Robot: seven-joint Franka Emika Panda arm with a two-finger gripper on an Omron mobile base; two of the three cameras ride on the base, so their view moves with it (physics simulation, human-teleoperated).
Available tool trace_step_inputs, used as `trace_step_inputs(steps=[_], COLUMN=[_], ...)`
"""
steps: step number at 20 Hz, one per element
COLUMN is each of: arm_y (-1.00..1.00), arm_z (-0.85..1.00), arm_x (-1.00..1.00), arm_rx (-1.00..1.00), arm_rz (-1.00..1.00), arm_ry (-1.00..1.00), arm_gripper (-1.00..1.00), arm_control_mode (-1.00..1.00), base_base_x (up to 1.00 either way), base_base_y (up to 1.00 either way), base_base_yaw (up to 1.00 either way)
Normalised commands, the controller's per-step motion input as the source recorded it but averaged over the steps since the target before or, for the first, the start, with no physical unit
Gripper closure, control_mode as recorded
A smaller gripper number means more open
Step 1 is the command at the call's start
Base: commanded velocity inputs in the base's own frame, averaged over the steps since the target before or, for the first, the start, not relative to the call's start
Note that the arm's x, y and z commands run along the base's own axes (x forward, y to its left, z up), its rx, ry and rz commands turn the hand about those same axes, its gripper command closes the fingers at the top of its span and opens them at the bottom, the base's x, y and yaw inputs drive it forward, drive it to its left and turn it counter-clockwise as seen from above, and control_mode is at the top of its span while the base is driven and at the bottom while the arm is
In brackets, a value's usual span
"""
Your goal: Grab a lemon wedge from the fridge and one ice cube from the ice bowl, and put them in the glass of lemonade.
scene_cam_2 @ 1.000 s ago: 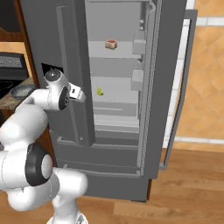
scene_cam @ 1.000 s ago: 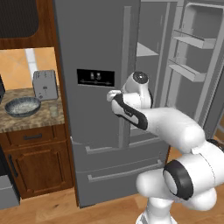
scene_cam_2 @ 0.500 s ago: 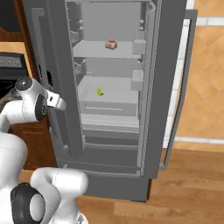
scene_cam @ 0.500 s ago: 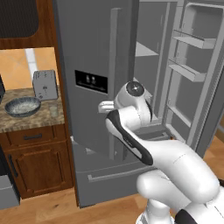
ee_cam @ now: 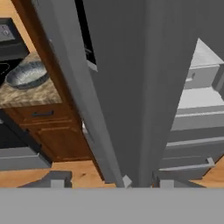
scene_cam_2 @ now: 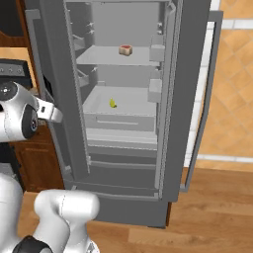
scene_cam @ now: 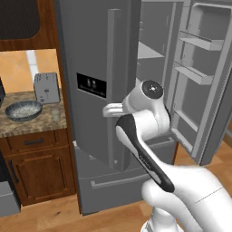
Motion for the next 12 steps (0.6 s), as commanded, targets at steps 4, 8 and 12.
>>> trace_step_inputs(steps=[4, 8, 12], arm_y=[-0.65, -0.98, -0.63], arm_z=[0.64, 0.18, 0.01], arm_x=[-0.41, -0.06, 0.01], arm_rx=[0.40, 0.55, 0.50], arm_rz=[-0.05, -0.31, -0.38], arm_ry=[-0.03, -0.02, 0.00], arm_gripper=[-1.00, -1.00, -1.00], arm_control_mode=[-1.00, -1.00, -1.00], base_base_x=[0.00, 0.00, 0.00], base_base_y=[0.00, 0.00, 0.00], base_base_yaw=[0.00, 0.00, 0.00])
